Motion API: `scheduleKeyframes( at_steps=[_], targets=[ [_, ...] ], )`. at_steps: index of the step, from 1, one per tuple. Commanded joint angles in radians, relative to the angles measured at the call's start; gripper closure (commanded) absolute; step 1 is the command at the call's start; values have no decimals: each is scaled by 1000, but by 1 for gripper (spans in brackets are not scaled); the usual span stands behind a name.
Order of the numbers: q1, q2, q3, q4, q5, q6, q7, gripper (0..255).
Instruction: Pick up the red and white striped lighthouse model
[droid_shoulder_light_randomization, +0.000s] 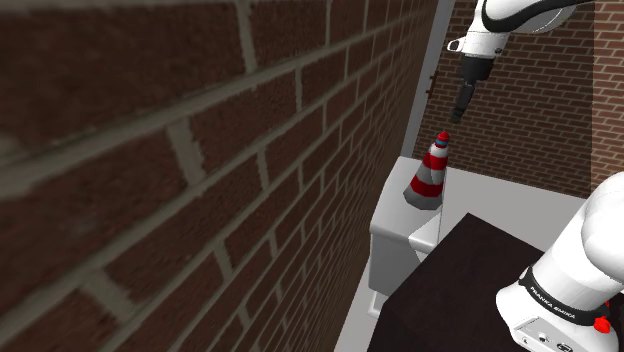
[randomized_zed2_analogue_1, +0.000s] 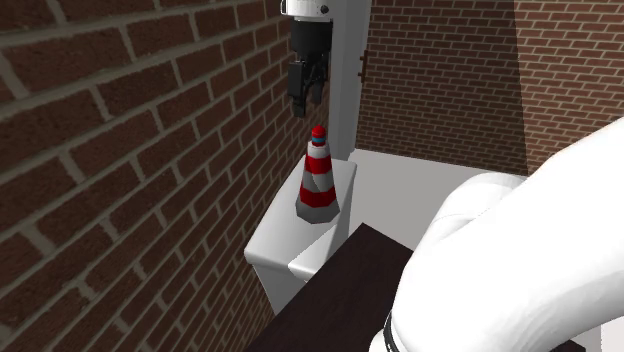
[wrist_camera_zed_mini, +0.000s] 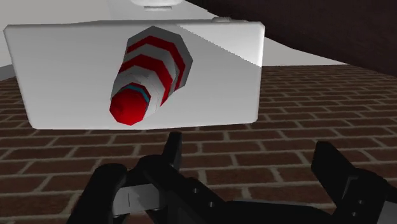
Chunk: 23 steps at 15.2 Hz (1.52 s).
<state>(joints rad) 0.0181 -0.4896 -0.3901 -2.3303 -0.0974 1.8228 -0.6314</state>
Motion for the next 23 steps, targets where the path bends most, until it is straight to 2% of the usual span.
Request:
scheduleKeyframes(
  at_steps=[1, 5, 9, 16, 19, 20, 23],
  targets=[
    [4, 67, -44, 17, -4, 36, -71, 0],
    [15, 214, -122, 72, 13, 96, -210, 0],
    [19, 380, -187, 147, 65, 146, -360, 0],
    [17, 428, -193, 93, 91, 241, -383, 0],
    [17, 433, -193, 89, 93, 248, -385, 0],
    [17, 433, -193, 88, 93, 250, -385, 255],
    [17, 434, -193, 89, 94, 250, -386, 255]
  ],
)
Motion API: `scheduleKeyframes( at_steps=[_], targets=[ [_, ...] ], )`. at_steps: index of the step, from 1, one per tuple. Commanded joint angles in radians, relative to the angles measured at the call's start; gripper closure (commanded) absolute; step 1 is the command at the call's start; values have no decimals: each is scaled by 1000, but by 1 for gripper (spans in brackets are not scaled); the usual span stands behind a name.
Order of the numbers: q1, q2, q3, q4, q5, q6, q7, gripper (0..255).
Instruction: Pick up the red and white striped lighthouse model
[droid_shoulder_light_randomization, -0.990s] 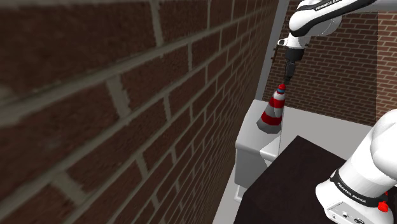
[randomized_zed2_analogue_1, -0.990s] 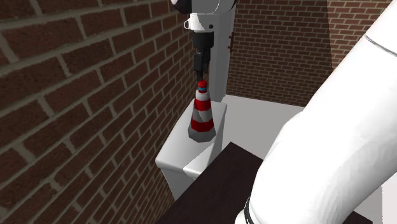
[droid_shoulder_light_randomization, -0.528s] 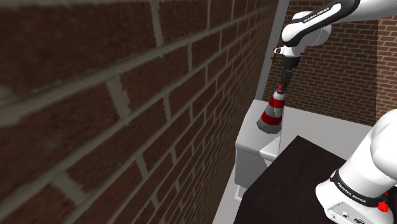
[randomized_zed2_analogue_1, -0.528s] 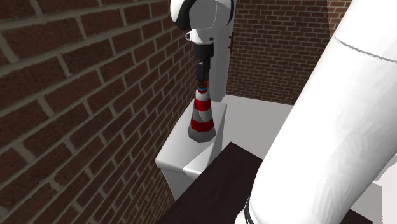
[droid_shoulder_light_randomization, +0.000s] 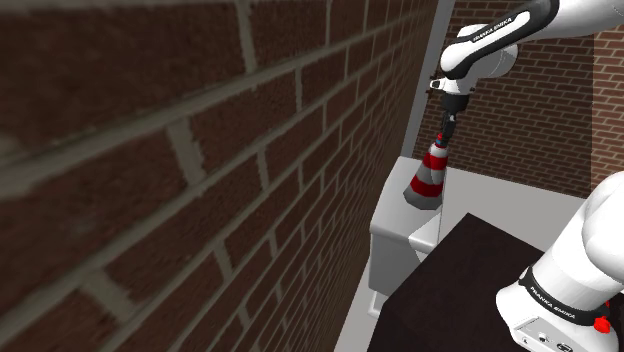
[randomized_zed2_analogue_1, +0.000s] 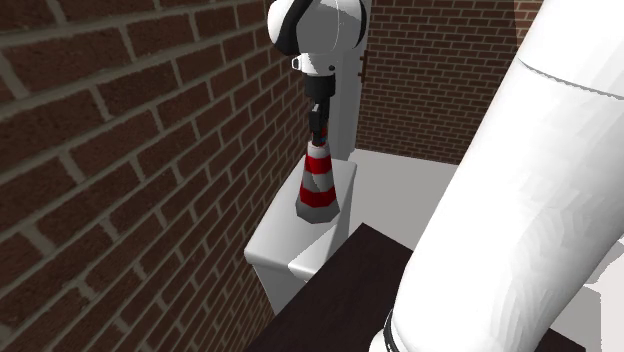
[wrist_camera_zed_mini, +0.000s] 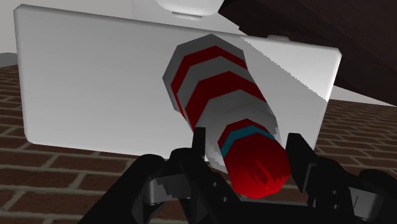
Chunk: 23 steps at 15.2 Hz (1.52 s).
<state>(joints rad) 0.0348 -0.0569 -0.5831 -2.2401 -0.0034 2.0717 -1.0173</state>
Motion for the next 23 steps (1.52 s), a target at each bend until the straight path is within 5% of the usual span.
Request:
scheduleKeyframes(
  at_steps=[1, 23],
  targets=[
    [0, 2, 0, -1, 0, 1, 0, 255],
    [2, -90, 18, 127, -46, -205, 43, 255]
  ],
)
